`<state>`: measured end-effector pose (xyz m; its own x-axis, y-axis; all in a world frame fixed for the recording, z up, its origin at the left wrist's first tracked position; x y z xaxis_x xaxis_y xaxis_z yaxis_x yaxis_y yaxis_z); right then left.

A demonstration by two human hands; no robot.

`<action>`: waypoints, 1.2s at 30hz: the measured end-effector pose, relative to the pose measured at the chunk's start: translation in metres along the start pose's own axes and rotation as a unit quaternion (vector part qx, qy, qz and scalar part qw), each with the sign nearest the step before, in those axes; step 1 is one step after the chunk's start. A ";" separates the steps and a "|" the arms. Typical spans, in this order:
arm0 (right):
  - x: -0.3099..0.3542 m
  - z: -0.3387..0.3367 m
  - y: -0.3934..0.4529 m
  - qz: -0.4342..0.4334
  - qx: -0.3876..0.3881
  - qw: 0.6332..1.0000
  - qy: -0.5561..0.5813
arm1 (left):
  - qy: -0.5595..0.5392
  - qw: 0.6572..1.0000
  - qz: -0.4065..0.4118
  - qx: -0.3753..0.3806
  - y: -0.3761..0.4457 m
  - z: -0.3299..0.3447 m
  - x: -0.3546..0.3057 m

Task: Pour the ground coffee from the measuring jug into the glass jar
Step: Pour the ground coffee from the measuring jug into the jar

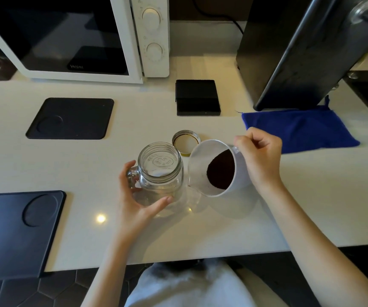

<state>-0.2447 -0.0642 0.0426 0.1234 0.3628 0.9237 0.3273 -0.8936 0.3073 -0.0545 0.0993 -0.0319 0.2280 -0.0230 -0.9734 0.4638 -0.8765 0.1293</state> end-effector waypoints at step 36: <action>0.047 -0.001 0.084 -0.107 0.055 0.991 -0.055 | 0.100 0.981 -0.049 -0.161 0.062 0.012 -0.051</action>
<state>-0.2128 -0.1228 0.1121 0.1391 0.5729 0.8078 0.4572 -0.7607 0.4608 -0.0473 0.0402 0.0239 0.3167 0.1765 -0.9320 0.7312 -0.6712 0.1213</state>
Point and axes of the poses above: each hand's wrist, its own y-axis towards the middle knuckle, its own z-axis out of the palm, x = y × z, the point moved 5 cm from there along y, towards the middle knuckle, and after that the axes turned 7 degrees about x, right-handed, at the moved point
